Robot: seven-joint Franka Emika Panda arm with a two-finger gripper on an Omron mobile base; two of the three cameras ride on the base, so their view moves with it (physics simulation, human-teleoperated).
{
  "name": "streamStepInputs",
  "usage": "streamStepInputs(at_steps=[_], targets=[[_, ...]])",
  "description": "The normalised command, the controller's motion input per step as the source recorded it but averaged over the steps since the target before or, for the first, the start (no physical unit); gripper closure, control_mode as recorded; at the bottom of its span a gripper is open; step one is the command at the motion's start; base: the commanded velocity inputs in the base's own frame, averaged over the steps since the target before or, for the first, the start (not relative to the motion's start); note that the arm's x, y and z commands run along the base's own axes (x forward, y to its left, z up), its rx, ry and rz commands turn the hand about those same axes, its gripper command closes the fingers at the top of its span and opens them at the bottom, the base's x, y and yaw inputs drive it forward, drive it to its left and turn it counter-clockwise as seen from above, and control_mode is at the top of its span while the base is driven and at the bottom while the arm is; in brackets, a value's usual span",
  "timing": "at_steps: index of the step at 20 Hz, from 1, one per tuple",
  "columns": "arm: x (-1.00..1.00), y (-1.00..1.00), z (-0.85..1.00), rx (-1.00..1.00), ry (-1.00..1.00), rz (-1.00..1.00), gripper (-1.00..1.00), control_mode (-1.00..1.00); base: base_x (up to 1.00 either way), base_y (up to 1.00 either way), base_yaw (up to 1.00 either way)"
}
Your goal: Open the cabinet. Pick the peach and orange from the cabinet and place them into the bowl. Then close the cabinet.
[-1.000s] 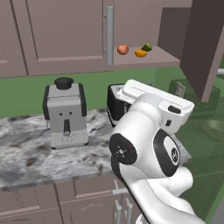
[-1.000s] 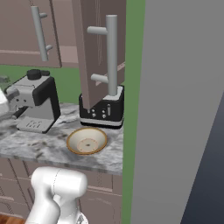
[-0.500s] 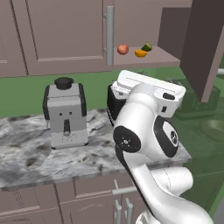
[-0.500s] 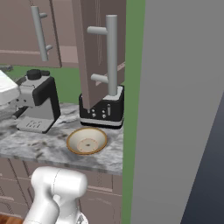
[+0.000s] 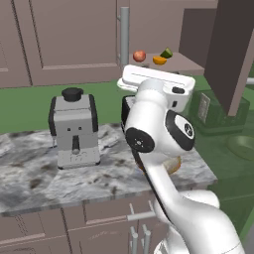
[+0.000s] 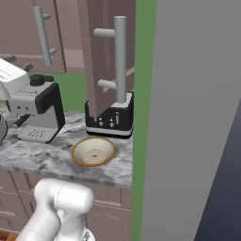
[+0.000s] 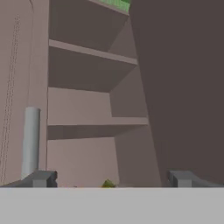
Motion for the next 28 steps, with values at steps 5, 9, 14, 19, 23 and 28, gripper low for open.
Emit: streamStepInputs(at_steps=[5,9,14,19,23,28], targets=[[0.67,0.27,0.19,-0.05,-0.01,0.09,-1.00,-1.00,0.00,0.00,0.00],[0.76,0.23,0.03,-0.05,0.00,0.05,-1.00,-1.00,0.00,0.00,0.00],[0.76,0.24,0.00,-0.05,0.00,0.03,-1.00,-1.00,0.00,0.00,0.00],[0.69,0.00,0.00,0.00,0.01,0.00,-1.00,-1.00,0.00,0.00,0.00],[0.81,0.00,0.00,0.00,0.00,-0.01,-1.00,-1.00,0.00,0.00,0.00],[0.85,0.04,-0.04,0.00,0.00,-0.01,-1.00,-1.00,0.00,0.00,0.00]])
